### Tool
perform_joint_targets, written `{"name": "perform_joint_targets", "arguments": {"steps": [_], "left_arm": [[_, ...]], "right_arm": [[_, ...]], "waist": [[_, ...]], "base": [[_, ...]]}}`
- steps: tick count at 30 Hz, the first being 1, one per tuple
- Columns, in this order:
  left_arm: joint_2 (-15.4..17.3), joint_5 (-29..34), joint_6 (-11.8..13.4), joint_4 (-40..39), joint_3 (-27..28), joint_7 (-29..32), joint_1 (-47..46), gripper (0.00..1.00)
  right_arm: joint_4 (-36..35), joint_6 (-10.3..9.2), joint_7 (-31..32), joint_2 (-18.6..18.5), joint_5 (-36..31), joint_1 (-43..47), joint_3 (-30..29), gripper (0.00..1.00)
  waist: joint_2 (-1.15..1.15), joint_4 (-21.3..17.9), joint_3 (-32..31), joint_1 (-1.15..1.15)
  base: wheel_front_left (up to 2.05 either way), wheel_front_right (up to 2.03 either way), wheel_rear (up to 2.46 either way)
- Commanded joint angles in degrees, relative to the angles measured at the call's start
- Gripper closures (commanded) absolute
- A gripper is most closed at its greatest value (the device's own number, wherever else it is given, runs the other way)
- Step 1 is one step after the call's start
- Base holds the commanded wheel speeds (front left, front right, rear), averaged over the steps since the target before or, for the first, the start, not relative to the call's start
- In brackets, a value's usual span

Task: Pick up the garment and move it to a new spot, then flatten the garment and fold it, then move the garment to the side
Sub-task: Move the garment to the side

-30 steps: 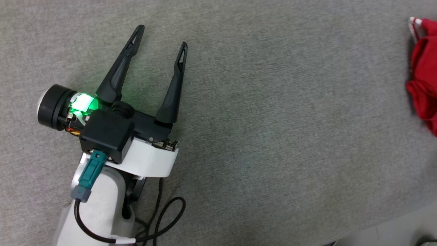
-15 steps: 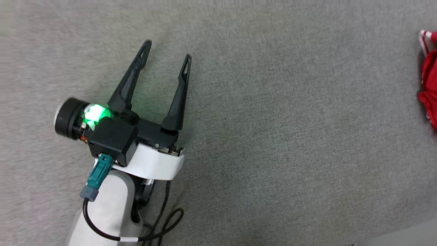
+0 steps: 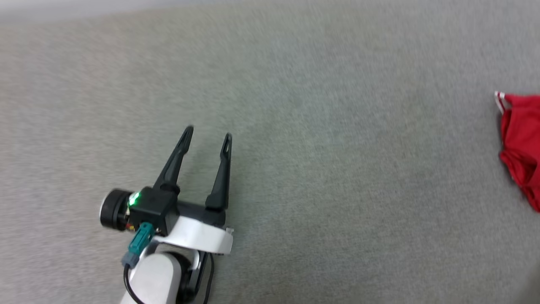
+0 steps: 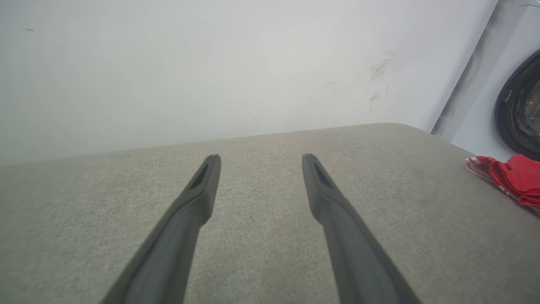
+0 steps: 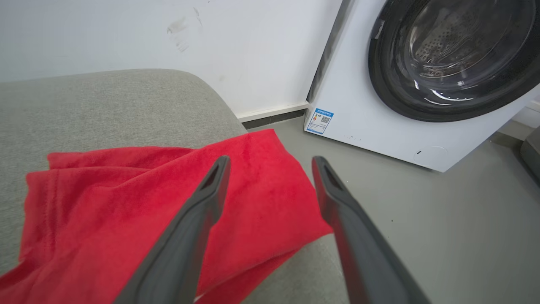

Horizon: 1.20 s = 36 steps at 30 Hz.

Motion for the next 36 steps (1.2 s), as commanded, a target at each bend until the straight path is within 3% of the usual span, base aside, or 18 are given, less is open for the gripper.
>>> {"name": "perform_joint_targets", "arguments": {"steps": [1,6,16,28,36], "left_arm": [[-0.2,-0.5,0.4,0.8,0.2,-0.5,1.3,0.0],[-0.5,-2.1,1.1,4.1,1.0,-1.1,4.7,0.0],[-0.6,-4.0,2.5,8.5,3.9,-1.4,9.6,0.0],[1.4,-3.3,2.0,8.5,9.3,-1.5,15.7,0.0],[0.2,-2.4,1.2,7.9,10.7,-1.5,18.0,0.0]], "right_arm": [[-3.1,-0.07,-0.1,2.1,0.5,3.5,0.3,0.0],[-15.0,-0.07,-0.1,9.9,1.4,13.9,2.9,0.0],[-28.9,-0.08,0.7,20.9,0.5,27.1,12.1,0.0],[-45.7,-0.07,8.4,22.9,1.7,37.2,22.6,0.0],[-55.9,-0.06,11.9,22.9,2.2,41.9,24.4,0.0]], "waist": [[0.0,2.7,-4.3,0.01],[0.0,5.6,-9.1,0.01],[0.0,10.4,-16.3,0.01],[0.0,11.3,-22.3,0.01],[0.0,11.2,-23.5,0.01]], "base": [[0.0,0.0,0.0],[0.0,0.0,0.0],[0.0,0.0,0.0],[0.0,0.0,0.0],[0.0,0.0,0.0]]}}
